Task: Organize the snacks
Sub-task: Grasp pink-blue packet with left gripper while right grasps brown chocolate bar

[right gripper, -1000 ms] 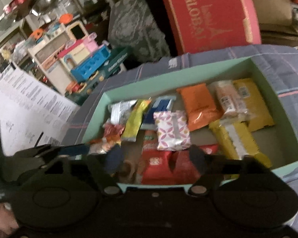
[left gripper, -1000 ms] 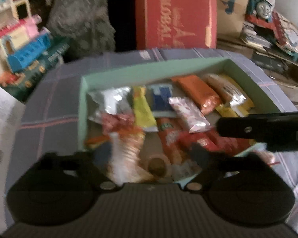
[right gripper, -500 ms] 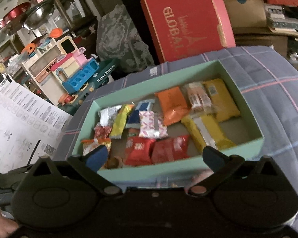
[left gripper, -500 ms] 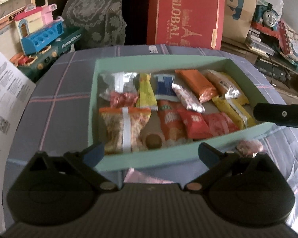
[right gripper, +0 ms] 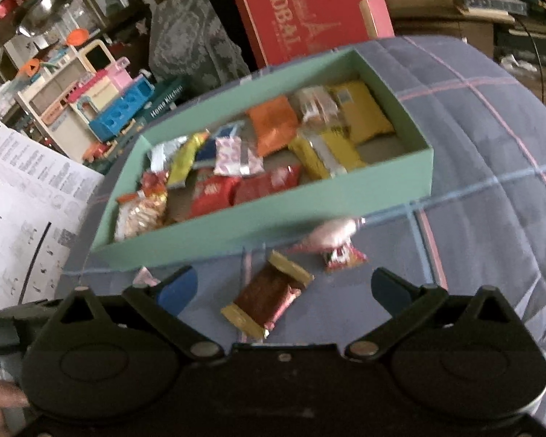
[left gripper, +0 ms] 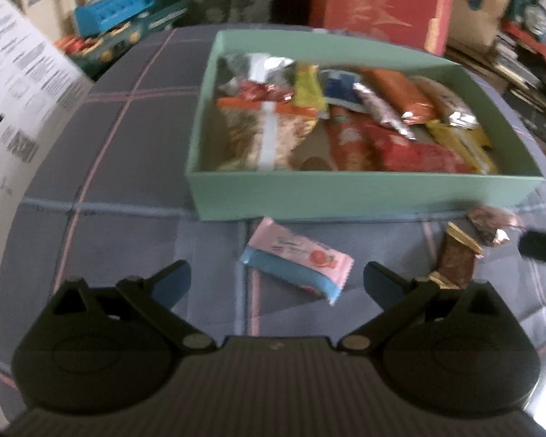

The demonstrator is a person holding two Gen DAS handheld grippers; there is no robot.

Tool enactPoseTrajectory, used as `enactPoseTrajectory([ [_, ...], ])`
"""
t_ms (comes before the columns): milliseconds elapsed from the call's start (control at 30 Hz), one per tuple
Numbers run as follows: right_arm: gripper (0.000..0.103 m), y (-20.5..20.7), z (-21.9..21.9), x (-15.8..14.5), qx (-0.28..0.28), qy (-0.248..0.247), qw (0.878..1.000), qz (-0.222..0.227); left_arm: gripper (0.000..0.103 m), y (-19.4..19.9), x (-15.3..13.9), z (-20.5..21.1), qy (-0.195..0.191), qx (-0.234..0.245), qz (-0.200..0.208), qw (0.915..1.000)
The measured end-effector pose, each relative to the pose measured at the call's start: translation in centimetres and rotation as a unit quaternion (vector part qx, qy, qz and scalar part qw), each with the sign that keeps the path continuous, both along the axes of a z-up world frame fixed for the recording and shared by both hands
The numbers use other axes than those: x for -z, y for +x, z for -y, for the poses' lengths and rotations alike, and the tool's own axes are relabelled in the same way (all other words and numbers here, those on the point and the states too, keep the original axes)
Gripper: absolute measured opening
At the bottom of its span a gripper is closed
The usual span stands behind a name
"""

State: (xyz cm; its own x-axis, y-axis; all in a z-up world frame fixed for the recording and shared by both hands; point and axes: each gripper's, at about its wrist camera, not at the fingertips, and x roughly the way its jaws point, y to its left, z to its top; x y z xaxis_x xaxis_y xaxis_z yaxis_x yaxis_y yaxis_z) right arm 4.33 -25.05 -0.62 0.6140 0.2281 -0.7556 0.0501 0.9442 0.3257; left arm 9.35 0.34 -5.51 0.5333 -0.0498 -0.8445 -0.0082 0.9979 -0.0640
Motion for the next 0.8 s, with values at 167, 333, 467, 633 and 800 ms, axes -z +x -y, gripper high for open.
enactPoseTrajectory([
  [167, 0.103, -0.1, -0.2, 1.4, 0.003, 0.001, 1.000, -0.018, 0.103, 0.9, 0.7, -0.6, -0.014, -0.040, -0.009, 0.9991],
  [333, 0.101, 0.0, -0.5, 2.4, 0.008, -0.004, 0.999, -0.031, 0.103, 2.1, 1.7, 0.0, -0.008, -0.062, -0.013, 0.9979],
  [467, 0.082, 0.3, -0.9, 2.7, 0.001, -0.015, 0.999, -0.030, 0.103, 2.9, 2.6, 0.4, 0.007, -0.066, -0.017, 0.9977],
  [633, 0.056, 1.0, -2.0, 3.2, -0.019, -0.022, 0.999, -0.031, 0.103, 2.3, 3.1, -0.3, 0.033, -0.052, -0.009, 0.9980],
  [800, 0.053, 1.9, -4.2, 3.6, -0.052, -0.033, 0.998, -0.029, 0.103, 0.9, 3.2, -2.6, 0.036, -0.059, -0.007, 0.9976],
])
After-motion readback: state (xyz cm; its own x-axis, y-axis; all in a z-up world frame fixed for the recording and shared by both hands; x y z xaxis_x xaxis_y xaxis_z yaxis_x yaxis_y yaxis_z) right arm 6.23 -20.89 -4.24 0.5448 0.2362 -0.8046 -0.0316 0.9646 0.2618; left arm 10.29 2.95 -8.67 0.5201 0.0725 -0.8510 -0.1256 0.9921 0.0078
